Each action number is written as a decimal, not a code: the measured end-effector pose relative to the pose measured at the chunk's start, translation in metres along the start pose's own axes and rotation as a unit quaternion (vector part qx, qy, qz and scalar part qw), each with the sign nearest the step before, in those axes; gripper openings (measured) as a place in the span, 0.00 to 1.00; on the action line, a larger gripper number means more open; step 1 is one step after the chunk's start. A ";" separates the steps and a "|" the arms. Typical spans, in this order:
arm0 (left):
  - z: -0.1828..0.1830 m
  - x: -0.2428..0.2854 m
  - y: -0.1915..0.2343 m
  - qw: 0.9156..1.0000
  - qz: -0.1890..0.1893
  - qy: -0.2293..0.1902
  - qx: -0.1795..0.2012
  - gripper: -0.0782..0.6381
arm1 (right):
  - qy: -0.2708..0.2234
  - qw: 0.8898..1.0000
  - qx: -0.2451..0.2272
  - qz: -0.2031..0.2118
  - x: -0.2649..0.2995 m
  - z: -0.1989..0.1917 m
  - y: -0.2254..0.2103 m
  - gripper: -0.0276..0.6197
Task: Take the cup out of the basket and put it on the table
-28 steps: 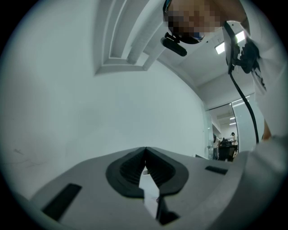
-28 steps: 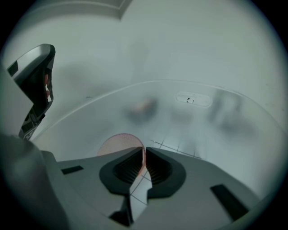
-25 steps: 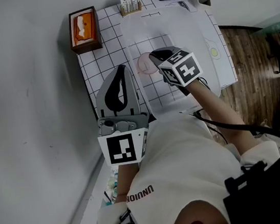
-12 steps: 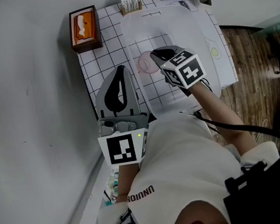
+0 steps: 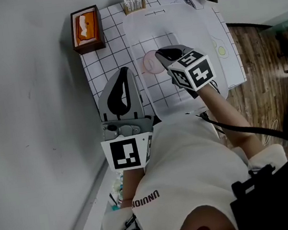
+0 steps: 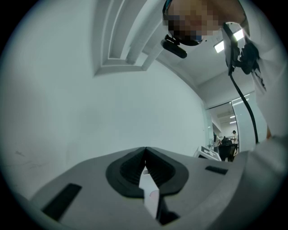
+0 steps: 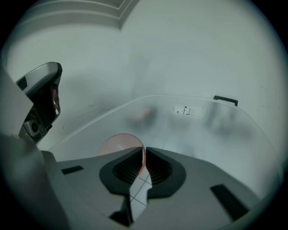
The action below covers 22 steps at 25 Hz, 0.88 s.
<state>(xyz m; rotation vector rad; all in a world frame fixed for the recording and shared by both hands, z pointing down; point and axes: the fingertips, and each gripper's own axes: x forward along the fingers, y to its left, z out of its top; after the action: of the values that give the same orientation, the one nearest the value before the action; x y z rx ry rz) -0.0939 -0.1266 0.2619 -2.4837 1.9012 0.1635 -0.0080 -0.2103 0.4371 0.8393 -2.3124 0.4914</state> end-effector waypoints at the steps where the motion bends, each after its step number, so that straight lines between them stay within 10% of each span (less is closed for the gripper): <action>1: 0.000 0.000 0.000 1.000 0.000 0.001 0.000 0.13 | -0.002 1.000 0.002 0.000 -0.001 0.001 0.000 0.10; 22: 0.004 -0.001 -0.006 1.000 0.001 0.002 0.008 0.13 | -0.046 0.998 0.035 -0.004 -0.018 0.010 -0.003 0.10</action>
<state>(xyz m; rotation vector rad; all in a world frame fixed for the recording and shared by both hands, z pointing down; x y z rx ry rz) -0.0890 -0.1240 0.2578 -2.4746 1.8980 0.1413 0.0005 -0.2102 0.4183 0.9206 -2.3865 0.5438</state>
